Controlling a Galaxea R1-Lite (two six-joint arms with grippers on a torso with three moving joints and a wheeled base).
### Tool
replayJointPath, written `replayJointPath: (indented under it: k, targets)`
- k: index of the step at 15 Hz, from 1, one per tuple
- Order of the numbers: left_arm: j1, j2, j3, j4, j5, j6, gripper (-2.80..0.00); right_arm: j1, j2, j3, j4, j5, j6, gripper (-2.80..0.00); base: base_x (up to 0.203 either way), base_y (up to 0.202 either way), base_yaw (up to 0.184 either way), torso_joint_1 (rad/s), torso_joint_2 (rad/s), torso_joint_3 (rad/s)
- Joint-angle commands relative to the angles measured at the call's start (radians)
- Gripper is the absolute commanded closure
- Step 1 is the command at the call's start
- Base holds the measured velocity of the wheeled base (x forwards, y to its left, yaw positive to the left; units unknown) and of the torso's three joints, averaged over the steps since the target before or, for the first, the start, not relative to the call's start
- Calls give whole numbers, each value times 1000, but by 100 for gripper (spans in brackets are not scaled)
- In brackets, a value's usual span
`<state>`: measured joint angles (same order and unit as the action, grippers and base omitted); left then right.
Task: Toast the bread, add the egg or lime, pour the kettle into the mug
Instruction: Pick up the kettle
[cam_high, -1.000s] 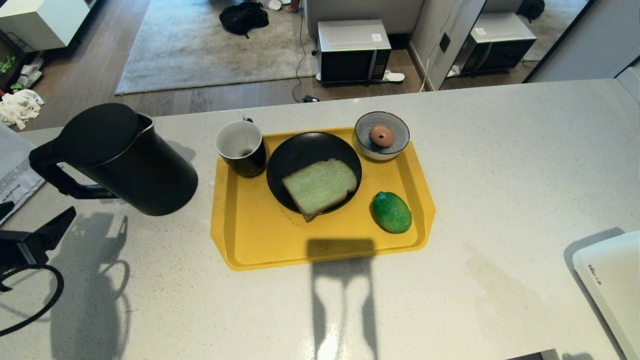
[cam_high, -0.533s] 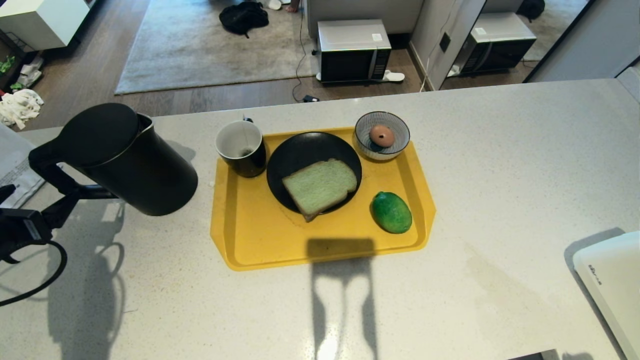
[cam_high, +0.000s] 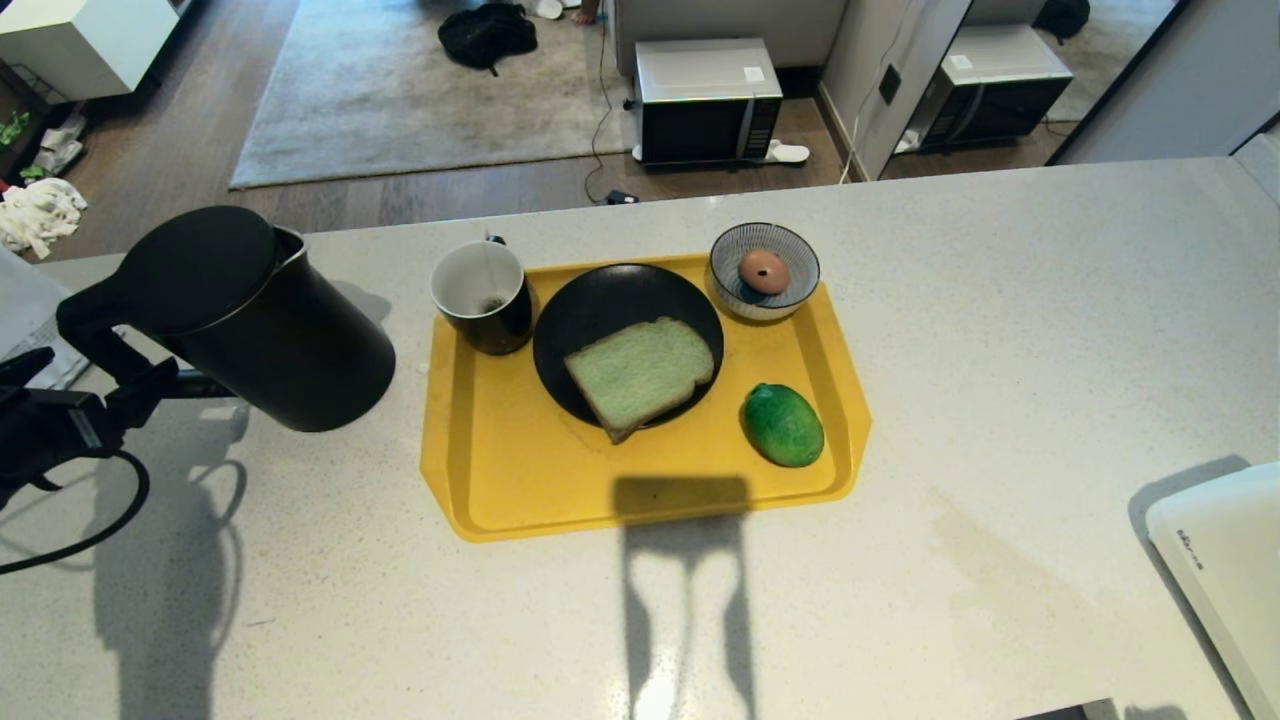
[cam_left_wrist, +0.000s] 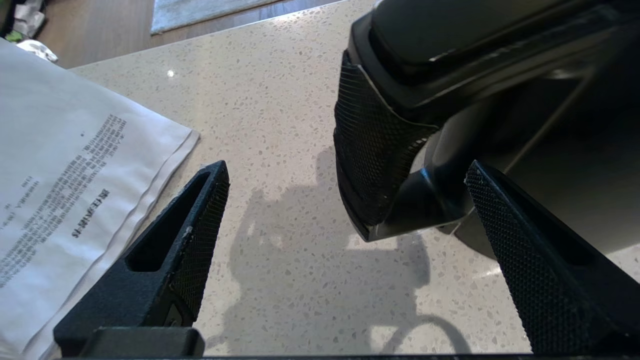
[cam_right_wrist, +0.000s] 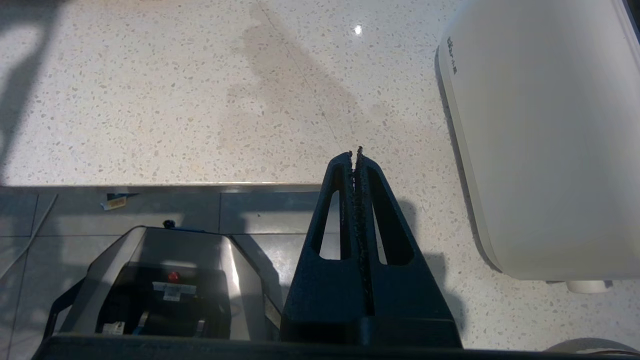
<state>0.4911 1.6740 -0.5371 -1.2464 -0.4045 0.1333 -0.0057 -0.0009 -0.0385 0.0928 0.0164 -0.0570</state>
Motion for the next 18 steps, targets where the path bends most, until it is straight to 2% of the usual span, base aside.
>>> replayJointPath:
  k: [1,12,15,18]
  targets:
    - [-3,25,-19,-8,-2,-12,-280,0,1,0,1,0,-1,0,0,0,0,0,0,0]
    - [-12,59,-67,-7,-42,-21,-280,0,1,0,1,0,0,0,0,0,0,0,0,0]
    - [-12,62,-76,-7,-40,-73,-280,0,1,0,1,0,-1,0,0,0,0,0,0,0]
    - [-19,70,-101,-5,-37,-98,-280,0,1,0,1,0,-1,0,0,0,0,0,0,0]
